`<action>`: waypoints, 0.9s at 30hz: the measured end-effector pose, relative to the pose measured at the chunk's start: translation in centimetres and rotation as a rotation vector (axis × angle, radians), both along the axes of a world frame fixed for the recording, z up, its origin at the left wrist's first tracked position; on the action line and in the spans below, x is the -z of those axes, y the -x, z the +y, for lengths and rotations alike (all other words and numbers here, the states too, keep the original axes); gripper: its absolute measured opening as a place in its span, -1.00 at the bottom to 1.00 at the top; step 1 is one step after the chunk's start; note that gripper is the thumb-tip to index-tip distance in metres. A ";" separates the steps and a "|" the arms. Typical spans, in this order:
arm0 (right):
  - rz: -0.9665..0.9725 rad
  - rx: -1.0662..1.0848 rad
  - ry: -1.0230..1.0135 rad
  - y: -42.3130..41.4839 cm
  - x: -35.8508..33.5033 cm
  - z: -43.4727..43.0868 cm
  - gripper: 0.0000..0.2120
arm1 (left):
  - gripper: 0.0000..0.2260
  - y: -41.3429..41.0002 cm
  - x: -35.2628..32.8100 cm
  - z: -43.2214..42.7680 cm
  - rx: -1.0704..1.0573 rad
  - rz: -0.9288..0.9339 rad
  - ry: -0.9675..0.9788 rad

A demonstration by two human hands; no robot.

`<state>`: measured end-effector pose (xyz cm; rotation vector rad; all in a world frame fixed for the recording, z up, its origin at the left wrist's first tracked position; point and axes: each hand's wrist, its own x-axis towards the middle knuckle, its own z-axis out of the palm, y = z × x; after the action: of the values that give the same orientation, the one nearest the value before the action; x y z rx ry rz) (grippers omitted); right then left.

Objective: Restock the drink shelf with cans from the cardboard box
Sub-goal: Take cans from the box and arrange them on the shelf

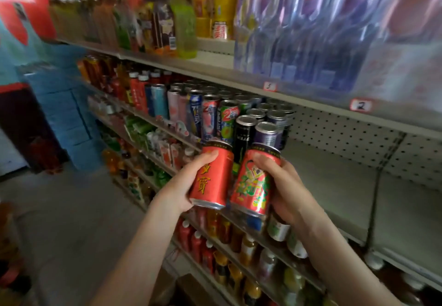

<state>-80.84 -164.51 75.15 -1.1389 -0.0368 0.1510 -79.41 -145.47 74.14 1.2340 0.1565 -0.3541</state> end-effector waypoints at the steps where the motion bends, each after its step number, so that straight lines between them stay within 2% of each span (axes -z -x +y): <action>1: -0.007 0.029 0.000 0.2 -0.6 -1.1 -0.40 | -0.58 -0.2 -0.4 -1.1 0.041 -0.017 -0.018; 4: -0.013 0.096 -0.003 0.9 -1.7 -5.1 -0.39 | -0.67 -0.7 -1.5 -5.4 0.177 -0.071 -0.063; 8: -0.004 0.160 -0.006 1.8 -2.8 -10.6 -0.65 | -0.68 -1.3 -2.5 -11.2 0.318 -0.103 -0.086; 12: 0.000 0.286 0.061 1.5 -2.9 -15.2 -0.66 | -0.74 -1.7 -2.8 -16.5 0.349 -0.094 -0.090; 16: 0.085 0.315 0.068 0.9 -2.2 -18.9 -0.73 | -0.49 -2.3 -2.3 -20.4 0.352 -0.063 -0.084; 18: 0.098 0.292 0.082 0.7 -1.8 -20.1 -0.79 | -0.41 -2.8 -1.9 -21.7 0.351 -0.028 -0.087; 20: 0.063 0.308 0.138 0.2 -1.1 -21.2 -0.76 | -0.38 -3.5 -1.7 -22.9 0.365 -0.009 -0.095; 22: 0.029 0.331 0.220 -0.3 -0.6 -22.1 -0.74 | -0.44 -4.1 -1.5 -23.9 0.393 -0.012 -0.118; 26: 0.028 0.418 0.454 -1.0 -0.2 -23.0 -0.86 | -0.68 -5.3 -0.8 -25.1 0.427 -0.002 -0.158; 27: 0.036 0.466 0.526 -1.5 0.1 -23.2 -0.77 | -0.69 -5.7 -0.5 -25.3 0.424 -0.013 -0.169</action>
<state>-79.30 -187.69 75.06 -1.6360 0.3160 -0.2495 -73.66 -170.77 74.61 1.4352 -0.0920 -0.7105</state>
